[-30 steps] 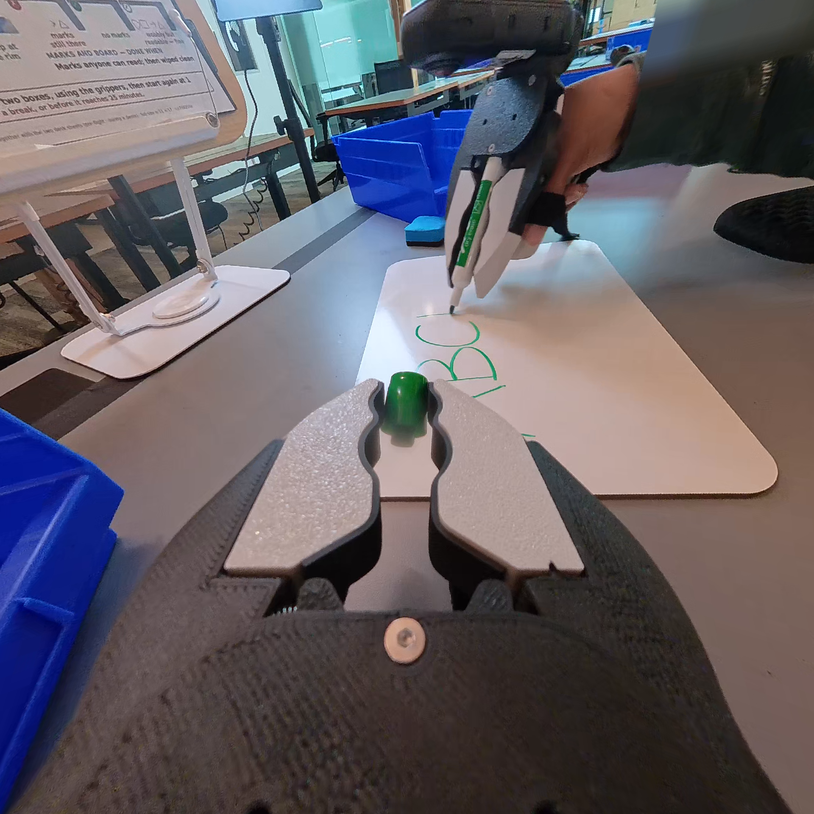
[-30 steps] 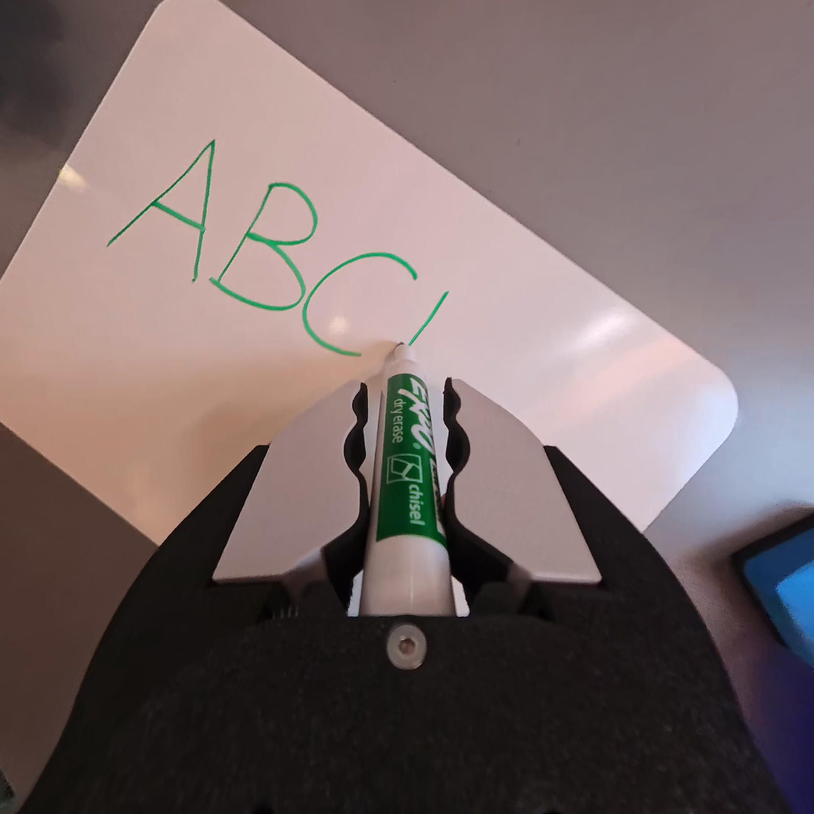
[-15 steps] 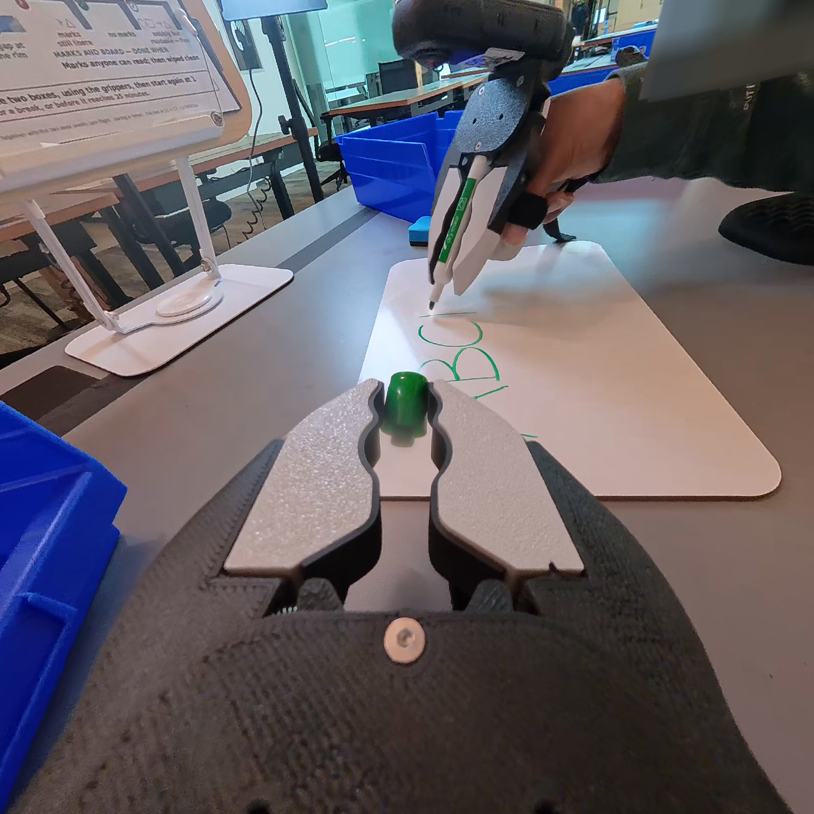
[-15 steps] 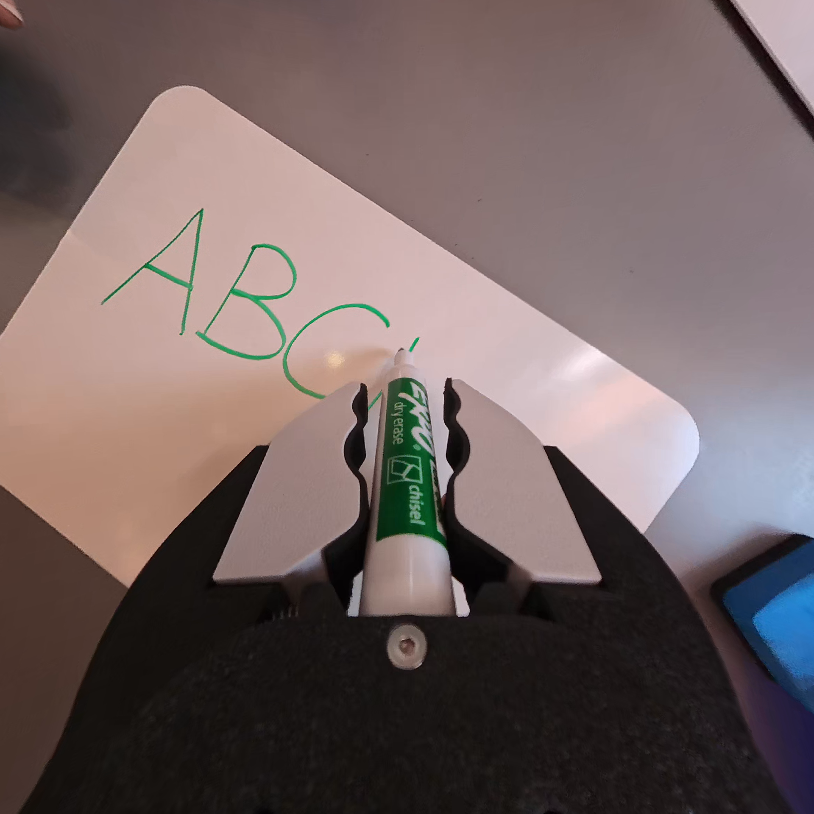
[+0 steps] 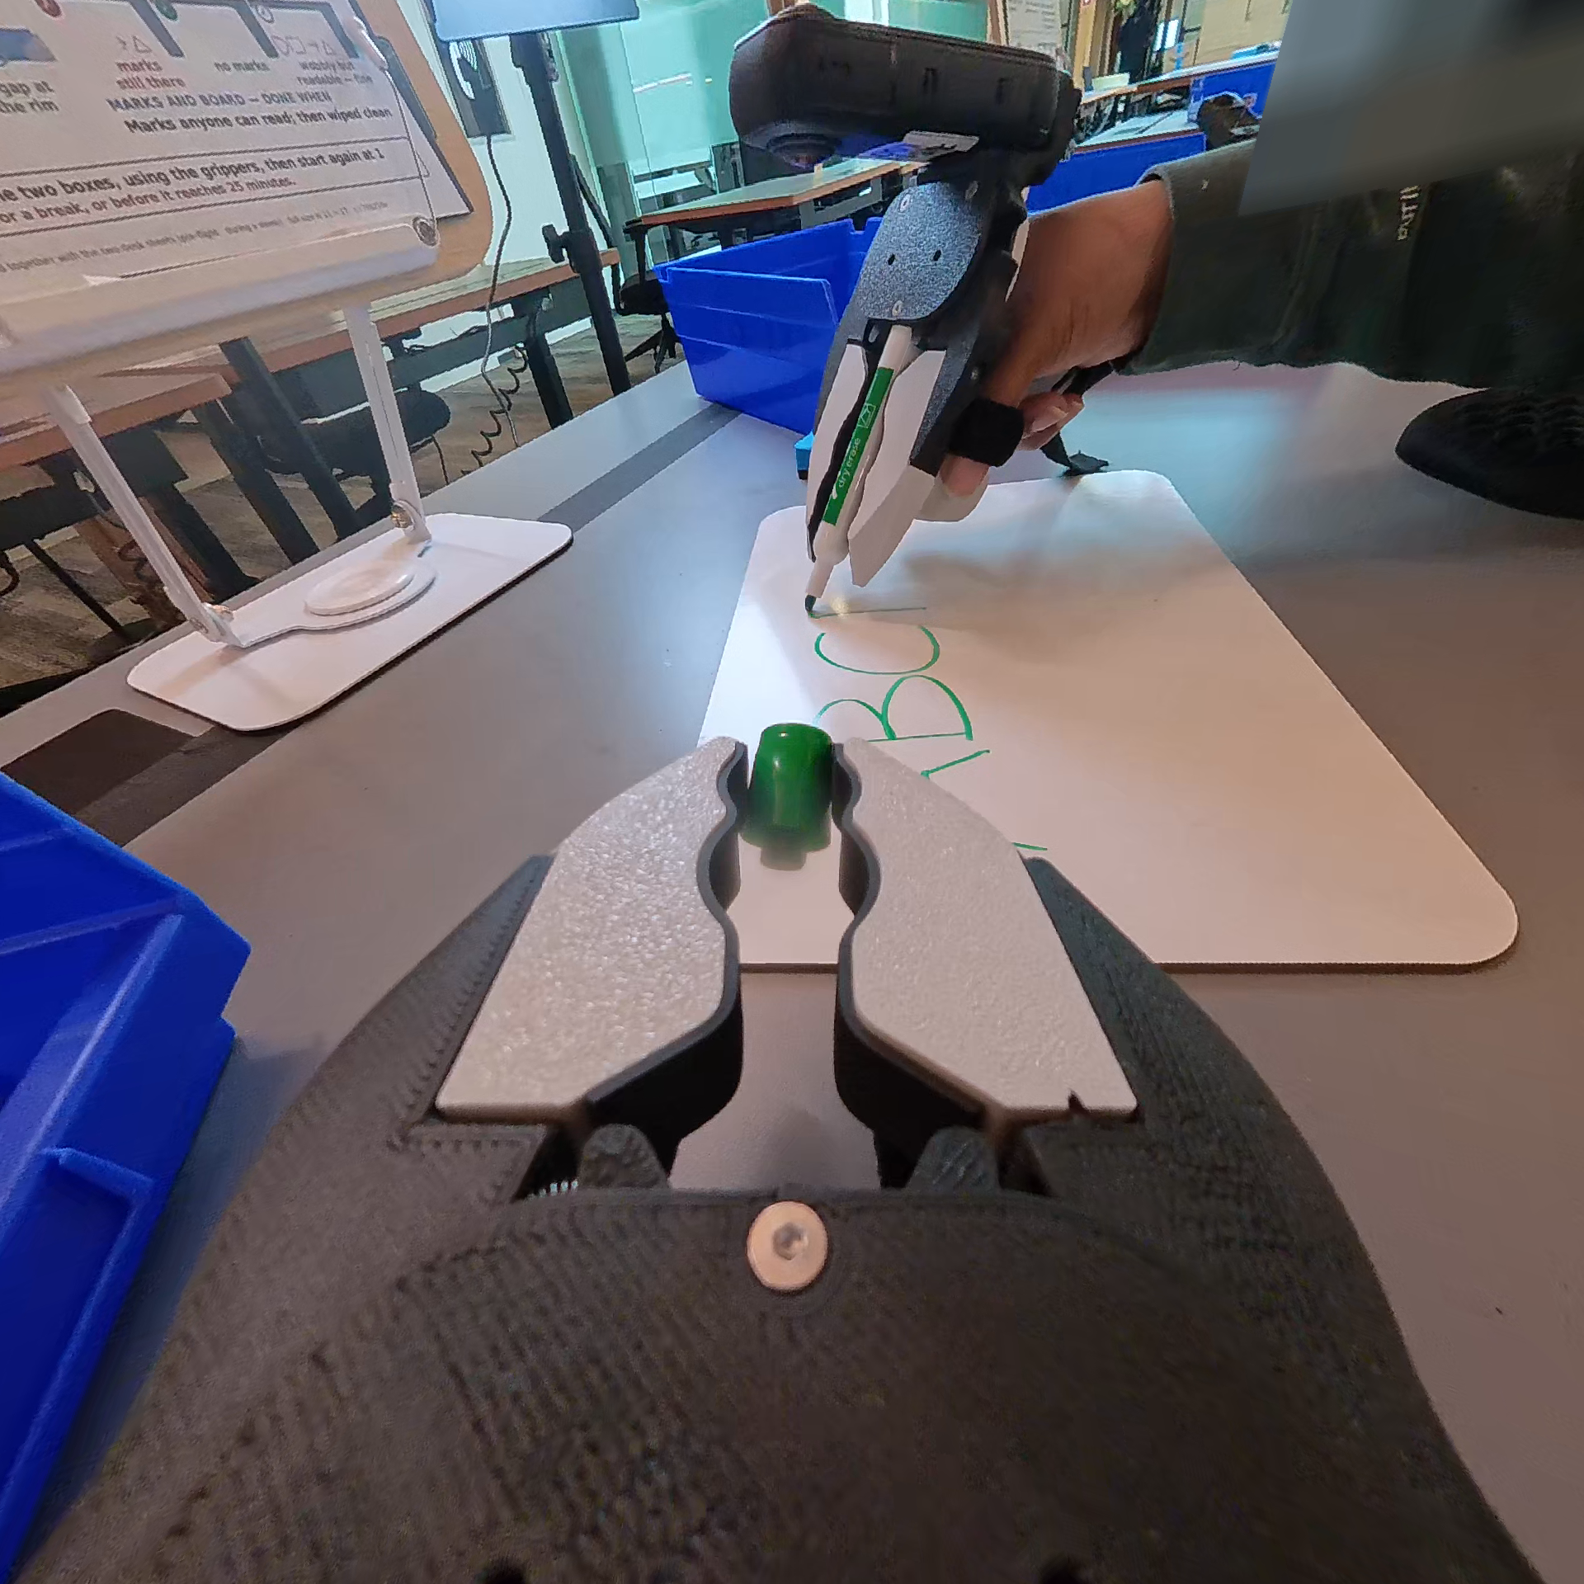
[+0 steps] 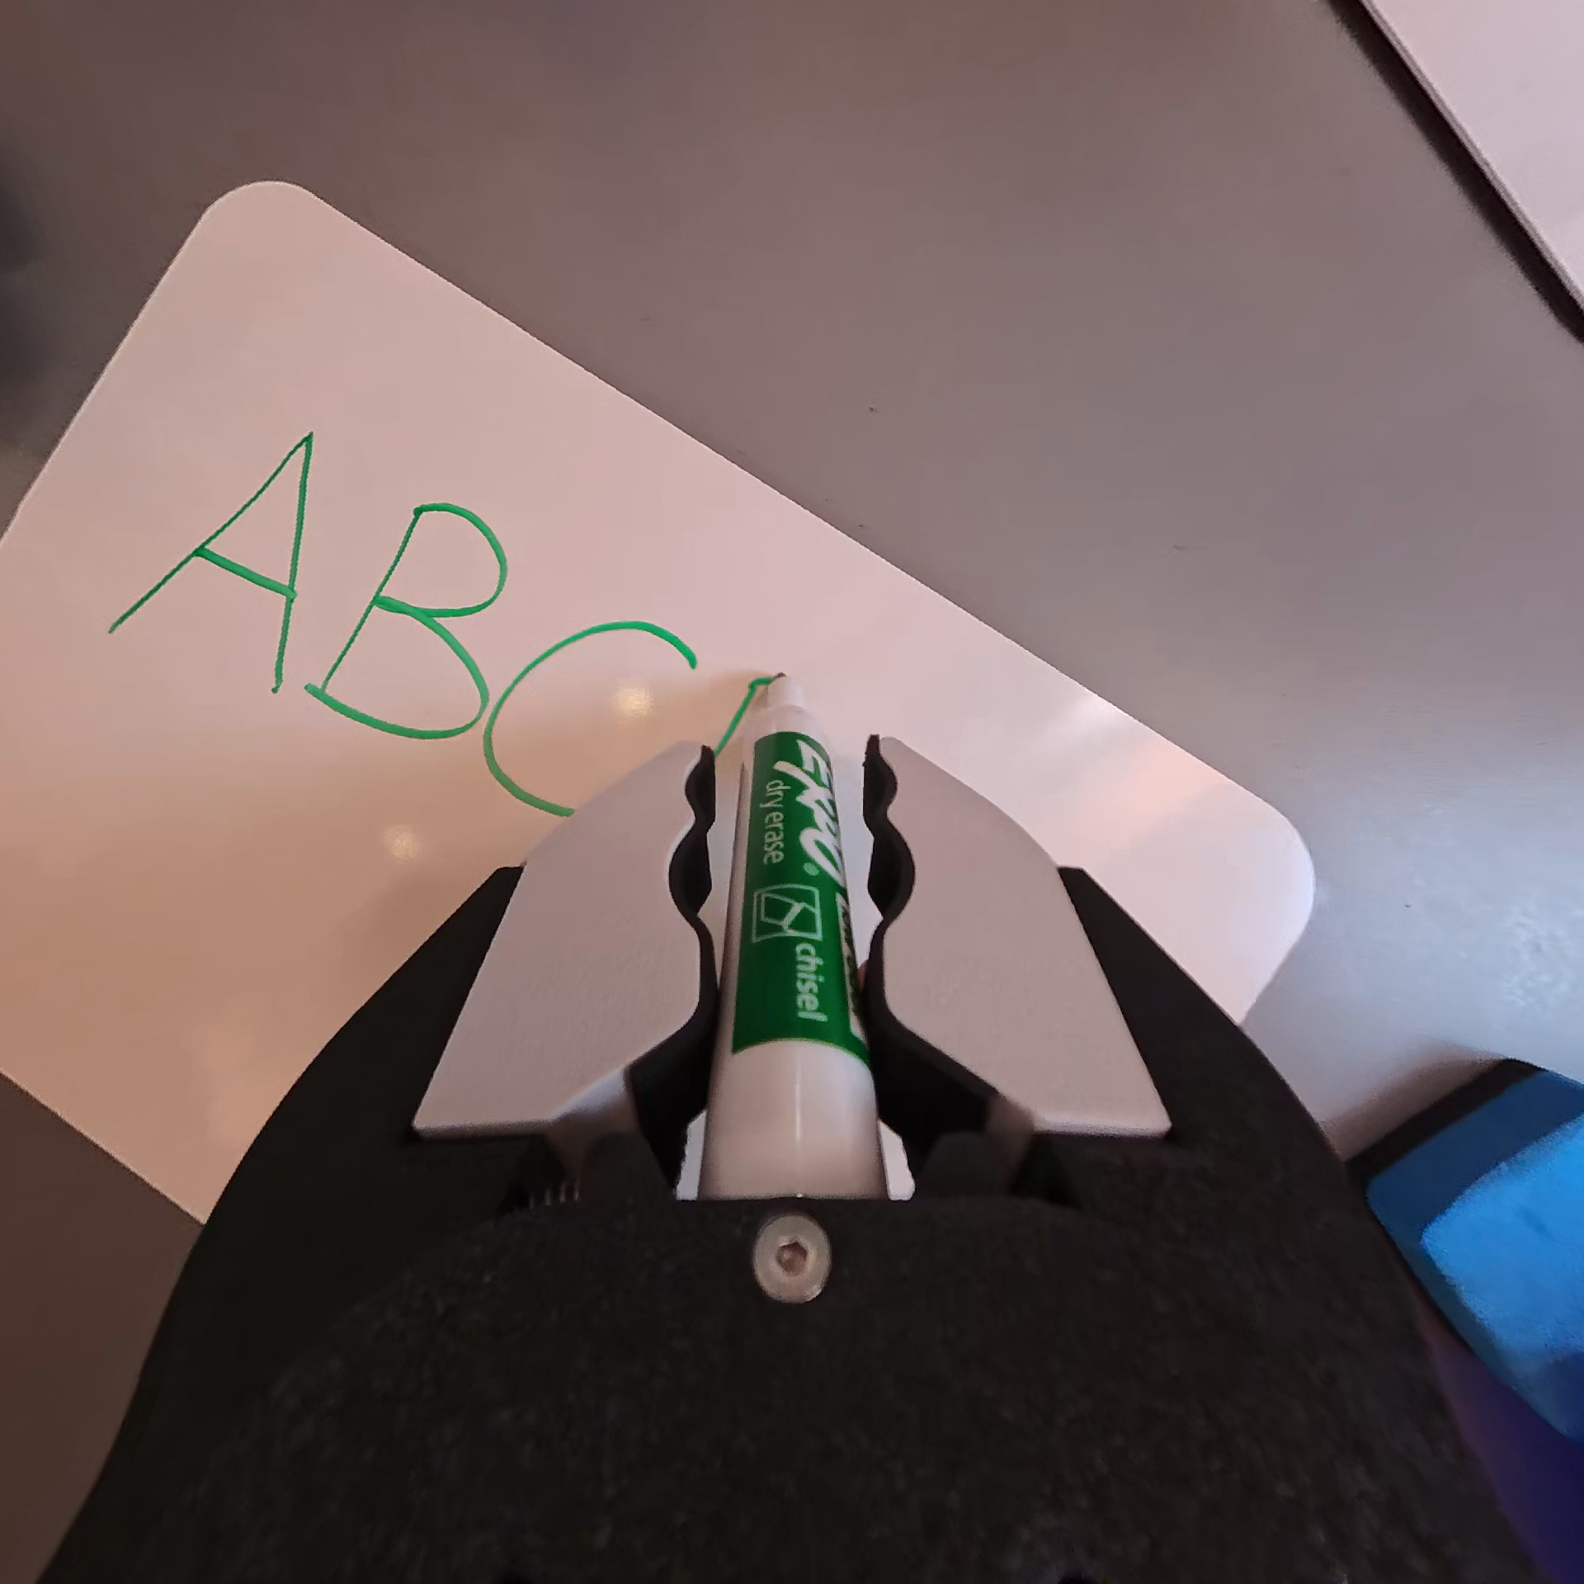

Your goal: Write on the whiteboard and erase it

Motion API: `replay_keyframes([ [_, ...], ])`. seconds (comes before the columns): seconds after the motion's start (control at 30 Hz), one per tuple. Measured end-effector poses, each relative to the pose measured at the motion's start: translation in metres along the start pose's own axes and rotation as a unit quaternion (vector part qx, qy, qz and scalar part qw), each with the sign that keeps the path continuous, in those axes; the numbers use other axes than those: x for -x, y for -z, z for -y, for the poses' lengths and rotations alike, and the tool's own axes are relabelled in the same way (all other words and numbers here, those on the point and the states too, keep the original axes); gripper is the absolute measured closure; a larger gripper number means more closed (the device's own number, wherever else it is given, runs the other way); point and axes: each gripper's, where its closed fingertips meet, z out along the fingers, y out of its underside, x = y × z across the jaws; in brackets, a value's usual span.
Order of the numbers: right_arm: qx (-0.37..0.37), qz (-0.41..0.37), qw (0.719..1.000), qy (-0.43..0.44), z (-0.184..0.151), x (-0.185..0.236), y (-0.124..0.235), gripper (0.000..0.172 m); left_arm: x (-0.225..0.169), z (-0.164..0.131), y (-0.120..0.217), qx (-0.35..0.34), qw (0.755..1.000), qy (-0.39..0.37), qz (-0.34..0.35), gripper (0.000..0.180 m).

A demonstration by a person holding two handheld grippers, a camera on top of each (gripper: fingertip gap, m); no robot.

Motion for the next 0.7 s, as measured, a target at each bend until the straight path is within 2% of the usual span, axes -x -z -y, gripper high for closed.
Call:
replay_keyframes([
  [0.3,0.007,-0.015,1.0,-0.012,-0.021,-0.009,0.014,0.136,0.0,0.0,0.0,0.001,1.0,0.0,0.002,0.162],
  [0.7,0.008,0.008,1.0,0.009,-0.038,0.026,0.023,0.136,-0.001,0.0,0.0,0.002,1.0,-0.004,0.002,0.162],
])
